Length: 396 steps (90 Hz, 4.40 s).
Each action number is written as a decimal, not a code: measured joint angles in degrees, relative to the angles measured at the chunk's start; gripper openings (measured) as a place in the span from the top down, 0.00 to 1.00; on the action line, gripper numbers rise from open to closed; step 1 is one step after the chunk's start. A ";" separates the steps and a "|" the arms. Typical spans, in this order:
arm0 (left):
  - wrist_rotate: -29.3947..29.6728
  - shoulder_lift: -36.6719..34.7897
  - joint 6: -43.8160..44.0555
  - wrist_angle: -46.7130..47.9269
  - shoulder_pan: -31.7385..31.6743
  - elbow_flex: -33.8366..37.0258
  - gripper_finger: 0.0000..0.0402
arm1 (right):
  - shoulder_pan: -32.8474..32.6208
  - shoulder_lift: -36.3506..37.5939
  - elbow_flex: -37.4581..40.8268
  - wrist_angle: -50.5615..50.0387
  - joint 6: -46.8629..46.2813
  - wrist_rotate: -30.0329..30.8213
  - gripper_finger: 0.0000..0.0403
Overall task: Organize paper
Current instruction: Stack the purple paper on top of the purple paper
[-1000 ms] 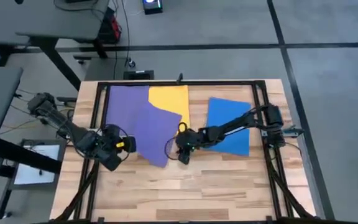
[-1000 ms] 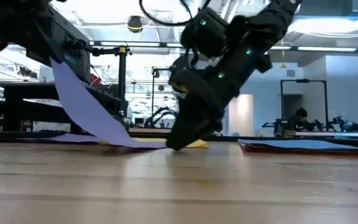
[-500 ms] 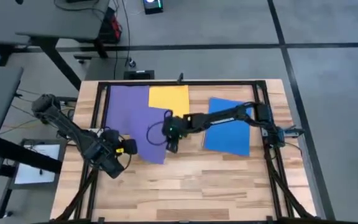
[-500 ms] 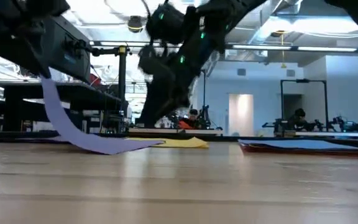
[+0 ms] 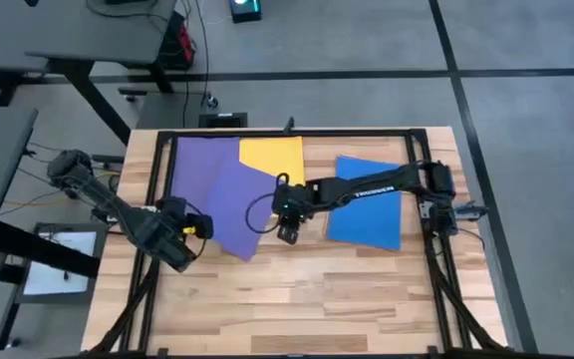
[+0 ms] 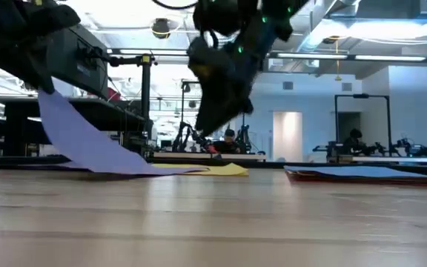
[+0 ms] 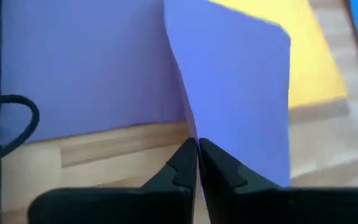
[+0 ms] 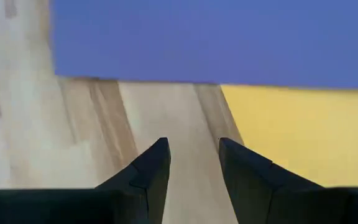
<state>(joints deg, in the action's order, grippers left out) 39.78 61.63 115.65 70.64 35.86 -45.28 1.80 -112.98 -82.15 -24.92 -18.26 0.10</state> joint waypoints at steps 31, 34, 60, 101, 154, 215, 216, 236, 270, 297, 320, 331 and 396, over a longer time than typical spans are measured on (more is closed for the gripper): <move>-13.74 0.09 -19.13 -7.77 0.37 0.00 1.00 | -1.43 0.17 7.71 13.72 -2.63 -1.53 0.67; -16.07 0.09 -20.97 -8.86 0.83 0.00 1.00 | -2.30 0.17 8.16 14.04 -4.08 -1.68 0.67; -20.36 0.37 -23.03 -13.08 3.03 0.02 1.00 | -8.04 -6.42 8.99 20.57 -5.14 0.07 0.67; -27.98 0.00 -27.77 -11.16 -0.65 0.07 0.87 | -6.23 -9.82 7.70 21.17 -3.42 3.27 0.67; -27.43 -8.82 -40.40 0.49 -0.80 -3.16 0.79 | -1.15 -15.44 -13.03 16.16 11.11 3.43 0.67; -28.28 -5.97 -73.84 -15.41 -36.19 -3.23 0.81 | 11.20 5.01 -13.89 -7.18 9.16 -4.11 0.67; -28.85 -5.63 -74.33 -15.64 -36.95 -3.23 0.81 | 11.44 5.00 -13.27 -6.83 9.31 -5.05 0.67; -38.75 -1.36 -77.72 -20.52 -49.17 -0.41 0.84 | 13.10 4.91 -0.10 2.74 10.91 -16.59 0.67; -39.12 -9.68 -76.02 -23.90 -44.36 0.35 0.86 | 4.14 4.82 14.93 29.61 20.47 -16.75 0.67; -39.05 -11.51 -73.03 -23.31 -43.16 0.35 0.86 | 2.96 4.78 15.11 30.34 23.88 -15.50 0.67; -38.30 -13.36 -78.20 -25.87 -39.79 0.13 0.86 | 0.82 -2.14 14.93 33.36 21.07 -15.28 0.67; -35.95 -15.73 -79.49 -28.66 -35.89 0.11 0.86 | -0.86 -5.27 12.93 34.04 21.11 -14.91 0.67; -34.62 -28.97 -82.19 -28.30 -25.84 0.44 0.86 | -1.86 -21.49 -6.12 33.66 11.08 -5.65 0.67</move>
<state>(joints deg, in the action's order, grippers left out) 5.16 32.65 33.46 42.33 10.02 -44.84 -0.07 -134.48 -88.27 8.73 -7.17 -5.54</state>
